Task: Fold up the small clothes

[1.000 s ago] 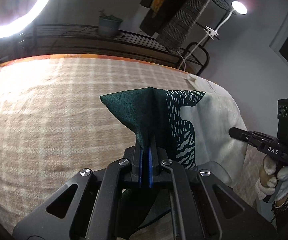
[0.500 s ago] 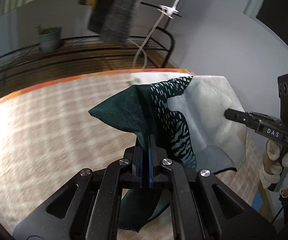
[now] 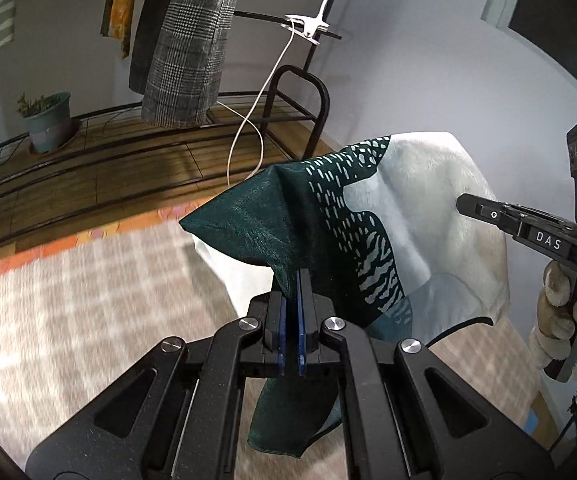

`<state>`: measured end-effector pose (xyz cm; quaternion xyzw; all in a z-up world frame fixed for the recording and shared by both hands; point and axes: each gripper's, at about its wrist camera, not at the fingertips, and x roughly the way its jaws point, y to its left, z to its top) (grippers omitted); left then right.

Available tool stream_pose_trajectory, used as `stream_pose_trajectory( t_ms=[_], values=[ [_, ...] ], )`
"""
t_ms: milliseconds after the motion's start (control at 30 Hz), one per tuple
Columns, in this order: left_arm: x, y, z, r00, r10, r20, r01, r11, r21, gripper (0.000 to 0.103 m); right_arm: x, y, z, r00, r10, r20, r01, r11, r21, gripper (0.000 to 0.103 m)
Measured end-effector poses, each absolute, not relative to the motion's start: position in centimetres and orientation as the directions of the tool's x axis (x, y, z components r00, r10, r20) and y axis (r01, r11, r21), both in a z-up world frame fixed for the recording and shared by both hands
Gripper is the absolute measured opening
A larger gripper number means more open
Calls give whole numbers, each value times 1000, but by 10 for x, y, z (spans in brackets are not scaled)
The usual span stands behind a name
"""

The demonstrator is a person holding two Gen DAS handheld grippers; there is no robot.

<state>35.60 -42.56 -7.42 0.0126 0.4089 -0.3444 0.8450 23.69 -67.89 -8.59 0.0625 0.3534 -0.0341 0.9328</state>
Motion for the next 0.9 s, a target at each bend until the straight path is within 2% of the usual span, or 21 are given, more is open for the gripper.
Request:
stream_pose_trajectory(
  t_ms=[467,600,633,667,700,767,900],
  values=[
    [396,-465,-122,495,-458,-738,572,812,-120,2,305,-696,-146,688,-123,-715,145,989,-30,1],
    [400,-466,-131,486,-433,-759,556,823,-113,2,314,-701,-159,652,-149,-744,170,984,-48,2],
    [401,-467,-132,486,-417,-768,550,829,-102,4,316,-703,-162,636,-181,-750,193,978,-73,7],
    [402,-467,-133,492,-401,-773,545,834,-86,14,318,-704,-162,629,-205,-750,207,974,-93,15],
    [402,-467,-133,497,-385,-778,539,839,-72,34,318,-705,-163,620,-226,-751,219,969,-111,23],
    [400,-463,-131,514,-375,-771,528,847,-60,48,316,-708,-164,611,-238,-755,233,966,-115,30],
    [393,-457,-124,522,-375,-766,533,844,-50,49,308,-707,-158,610,-240,-755,245,963,-109,30]
  ],
)
